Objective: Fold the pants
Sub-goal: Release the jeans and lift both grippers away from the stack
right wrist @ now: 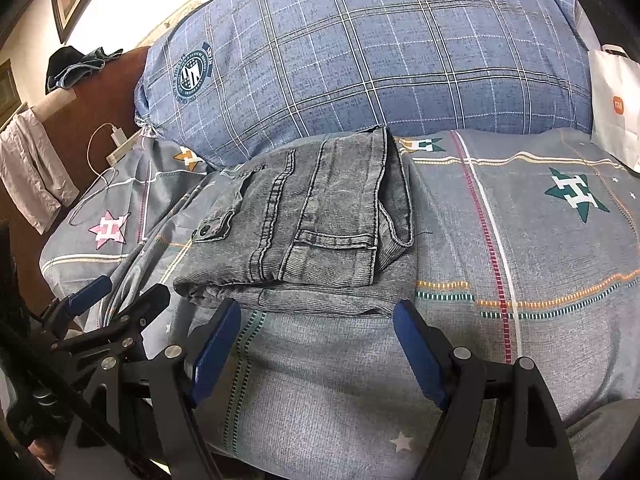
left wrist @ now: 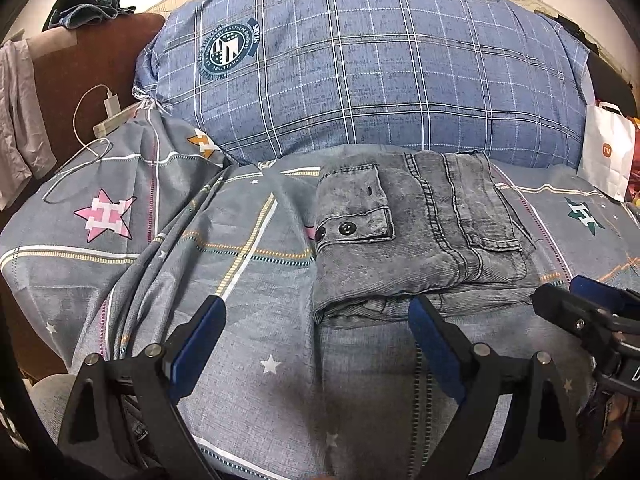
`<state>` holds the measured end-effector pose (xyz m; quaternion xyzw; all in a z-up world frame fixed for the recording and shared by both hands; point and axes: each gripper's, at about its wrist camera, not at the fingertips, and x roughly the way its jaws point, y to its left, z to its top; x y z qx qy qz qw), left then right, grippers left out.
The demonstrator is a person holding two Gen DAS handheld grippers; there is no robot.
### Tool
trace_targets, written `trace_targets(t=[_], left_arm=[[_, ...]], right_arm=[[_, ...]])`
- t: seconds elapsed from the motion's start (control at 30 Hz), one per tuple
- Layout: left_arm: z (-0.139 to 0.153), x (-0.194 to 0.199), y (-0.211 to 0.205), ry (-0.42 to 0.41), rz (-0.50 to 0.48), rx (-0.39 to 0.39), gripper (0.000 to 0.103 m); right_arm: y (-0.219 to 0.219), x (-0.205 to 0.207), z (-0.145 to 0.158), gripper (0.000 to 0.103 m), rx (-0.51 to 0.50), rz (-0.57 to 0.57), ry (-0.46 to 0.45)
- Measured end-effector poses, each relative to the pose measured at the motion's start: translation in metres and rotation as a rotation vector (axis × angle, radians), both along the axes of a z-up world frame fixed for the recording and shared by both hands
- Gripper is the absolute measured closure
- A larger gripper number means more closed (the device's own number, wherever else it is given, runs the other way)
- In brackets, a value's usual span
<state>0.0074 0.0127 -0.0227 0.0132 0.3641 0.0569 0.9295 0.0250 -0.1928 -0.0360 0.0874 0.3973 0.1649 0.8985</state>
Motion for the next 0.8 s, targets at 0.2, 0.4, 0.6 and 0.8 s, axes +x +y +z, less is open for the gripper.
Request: trace_targets(t=[0.2,0.4,0.6,0.8], left_arm=[[-0.0007,0.0008,-0.0005,0.007,-0.013,-0.010,0.011],[-0.0005,0.0015,0.0020,0.007,-0.004,-0.014,0.011],[0.0004,0.0024,0.0067,0.004,0.010,-0.028,0.011],[0.0022,0.0005,0.0073,-0.016,0.004,-0.038,0.011]], right_arm=[[0.0006,-0.0019,0.0008,0.020,-0.002,0.001,-0.004],[0.0003,-0.0003,-0.0009,0.020,0.002,-0.001,0.003],[0.0001,0.0015,-0.0017,0.020,-0.001,-0.001,0.006],[0.0011,0.0018,-0.0021,0.020,-0.003,0.004,0.006]])
